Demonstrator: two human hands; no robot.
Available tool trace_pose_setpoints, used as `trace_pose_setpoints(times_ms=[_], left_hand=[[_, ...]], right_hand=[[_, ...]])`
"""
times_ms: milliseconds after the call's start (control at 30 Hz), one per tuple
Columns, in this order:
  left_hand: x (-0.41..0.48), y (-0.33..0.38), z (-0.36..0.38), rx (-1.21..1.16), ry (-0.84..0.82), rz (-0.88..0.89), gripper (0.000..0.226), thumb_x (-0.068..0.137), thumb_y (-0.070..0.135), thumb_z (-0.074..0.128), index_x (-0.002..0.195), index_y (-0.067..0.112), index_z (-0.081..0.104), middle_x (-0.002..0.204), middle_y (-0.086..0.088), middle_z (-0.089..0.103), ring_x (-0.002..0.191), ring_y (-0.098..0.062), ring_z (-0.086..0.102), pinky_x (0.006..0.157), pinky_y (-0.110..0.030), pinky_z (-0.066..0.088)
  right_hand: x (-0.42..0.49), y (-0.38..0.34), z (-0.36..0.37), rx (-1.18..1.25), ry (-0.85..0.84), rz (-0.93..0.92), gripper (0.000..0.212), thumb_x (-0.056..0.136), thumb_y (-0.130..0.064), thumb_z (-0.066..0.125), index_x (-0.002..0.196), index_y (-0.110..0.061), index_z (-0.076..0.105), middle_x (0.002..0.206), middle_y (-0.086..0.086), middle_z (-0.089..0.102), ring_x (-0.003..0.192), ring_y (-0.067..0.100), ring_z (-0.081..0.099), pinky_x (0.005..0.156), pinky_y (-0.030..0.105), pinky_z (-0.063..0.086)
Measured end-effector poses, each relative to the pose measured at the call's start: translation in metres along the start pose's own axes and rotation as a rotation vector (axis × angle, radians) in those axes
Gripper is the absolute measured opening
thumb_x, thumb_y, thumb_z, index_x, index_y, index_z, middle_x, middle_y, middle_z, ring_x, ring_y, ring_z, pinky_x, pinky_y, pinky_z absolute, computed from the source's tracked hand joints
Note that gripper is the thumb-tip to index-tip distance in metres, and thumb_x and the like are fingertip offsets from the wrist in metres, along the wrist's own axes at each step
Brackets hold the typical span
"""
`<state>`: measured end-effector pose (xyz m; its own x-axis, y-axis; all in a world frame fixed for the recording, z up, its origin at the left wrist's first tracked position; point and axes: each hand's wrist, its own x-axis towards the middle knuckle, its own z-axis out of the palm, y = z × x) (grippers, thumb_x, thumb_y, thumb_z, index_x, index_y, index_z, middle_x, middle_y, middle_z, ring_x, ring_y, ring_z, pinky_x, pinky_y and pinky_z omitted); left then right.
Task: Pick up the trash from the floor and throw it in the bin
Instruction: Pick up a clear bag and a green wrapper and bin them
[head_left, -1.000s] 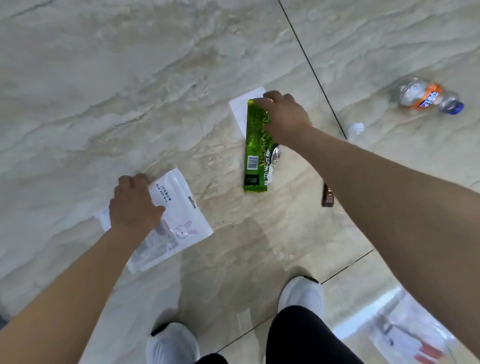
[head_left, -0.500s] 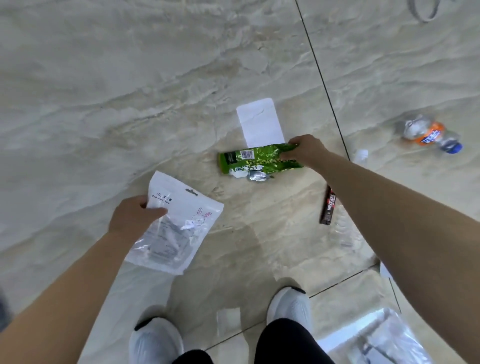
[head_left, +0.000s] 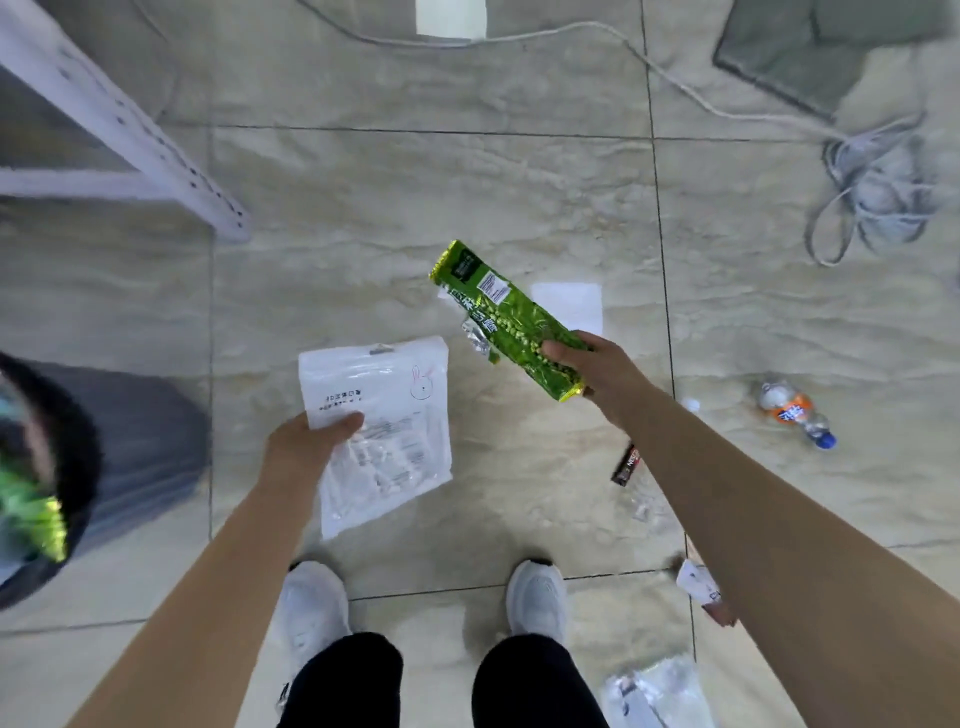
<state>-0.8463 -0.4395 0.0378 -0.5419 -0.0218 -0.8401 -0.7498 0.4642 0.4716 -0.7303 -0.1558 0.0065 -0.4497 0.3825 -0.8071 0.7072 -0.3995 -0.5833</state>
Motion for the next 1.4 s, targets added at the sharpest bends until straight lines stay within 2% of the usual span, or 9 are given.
trace_pose_setpoints(times_ms=[167,433,533,600,700,800,933,1067,1400], left_hand=[[-0.068,0.032,-0.079,-0.185,0.028,0.026,0.038,0.082,0.010,0.071,0.119,0.002,0.064,0.120,-0.018,0.067,0.108,-0.036,0.064,0.101,-0.048,0.047],[-0.145,0.053,-0.233,-0.343,0.267,0.096,0.020,0.082,0.013,0.071,0.102,0.012,0.065,0.084,0.000,0.068,0.077,-0.021,0.063,0.070,-0.030,0.050],[-0.157,0.031,-0.294,-0.374,0.358,0.085,0.025,0.082,0.013,0.070,0.107,0.009,0.066,0.101,-0.008,0.070,0.094,-0.029,0.064,0.091,-0.042,0.051],[-0.160,0.012,-0.324,-0.430,0.413,0.073,0.022,0.082,0.011,0.069,0.103,0.012,0.066,0.104,-0.010,0.068,0.089,-0.028,0.063,0.080,-0.036,0.051],[-0.155,-0.013,-0.359,-0.484,0.483,0.058,0.022,0.082,0.006,0.068,0.103,0.011,0.066,0.099,-0.010,0.067,0.071,-0.018,0.061,0.060,-0.023,0.044],[-0.135,-0.029,-0.381,-0.391,0.548,0.067,0.021,0.083,0.007,0.066,0.104,0.010,0.065,0.104,-0.012,0.068,0.080,-0.025,0.065,0.069,-0.028,0.046],[-0.103,-0.040,-0.397,-0.221,0.603,0.076,0.026,0.084,0.013,0.061,0.111,0.012,0.062,0.108,-0.007,0.068,0.097,-0.029,0.063,0.078,-0.032,0.043],[-0.069,-0.044,-0.400,-0.113,0.612,0.085,0.020,0.085,0.011,0.056,0.074,0.025,0.046,0.073,0.010,0.055,0.079,-0.022,0.055,0.066,-0.027,0.040],[-0.001,-0.051,-0.385,0.167,0.530,0.149,0.022,0.083,0.001,0.047,0.099,0.005,0.061,0.096,-0.010,0.054,0.075,-0.025,0.050,0.064,-0.028,0.035]], right_hand=[[-0.068,-0.065,0.057,-0.037,-0.206,-0.024,0.012,0.082,-0.025,0.070,0.094,-0.023,0.068,0.092,-0.001,0.072,0.082,0.013,0.068,0.075,0.025,0.052],[-0.171,-0.128,0.203,-0.114,-0.360,-0.056,0.019,0.083,-0.018,0.068,0.102,-0.016,0.065,0.102,0.008,0.066,0.093,0.023,0.061,0.086,0.032,0.047],[-0.204,-0.130,0.271,-0.179,-0.406,-0.055,0.022,0.083,-0.017,0.069,0.104,-0.013,0.064,0.099,0.009,0.065,0.086,0.022,0.062,0.076,0.027,0.049],[-0.218,-0.124,0.309,-0.241,-0.415,-0.073,0.017,0.083,-0.017,0.070,0.098,-0.013,0.065,0.090,0.008,0.064,0.075,0.017,0.061,0.065,0.021,0.050],[-0.231,-0.106,0.362,-0.317,-0.370,-0.099,0.008,0.080,-0.011,0.072,0.078,-0.013,0.064,0.074,0.006,0.061,0.064,0.015,0.057,0.061,0.020,0.046],[-0.230,-0.084,0.405,-0.398,-0.260,-0.142,0.020,0.079,-0.008,0.073,0.065,-0.015,0.059,0.069,0.009,0.058,0.063,0.020,0.053,0.061,0.026,0.042],[-0.222,-0.053,0.449,-0.613,-0.114,-0.239,0.015,0.078,-0.024,0.072,0.074,-0.016,0.060,0.075,0.009,0.060,0.073,0.021,0.056,0.065,0.026,0.038],[-0.212,-0.033,0.479,-0.723,-0.053,-0.280,0.025,0.083,-0.033,0.065,0.096,-0.012,0.068,0.095,0.015,0.070,0.091,0.029,0.064,0.070,0.029,0.041],[-0.167,-0.016,0.506,-0.859,-0.017,-0.308,0.024,0.088,-0.030,0.056,0.106,-0.018,0.068,0.102,0.011,0.070,0.099,0.032,0.063,0.072,0.030,0.043]])
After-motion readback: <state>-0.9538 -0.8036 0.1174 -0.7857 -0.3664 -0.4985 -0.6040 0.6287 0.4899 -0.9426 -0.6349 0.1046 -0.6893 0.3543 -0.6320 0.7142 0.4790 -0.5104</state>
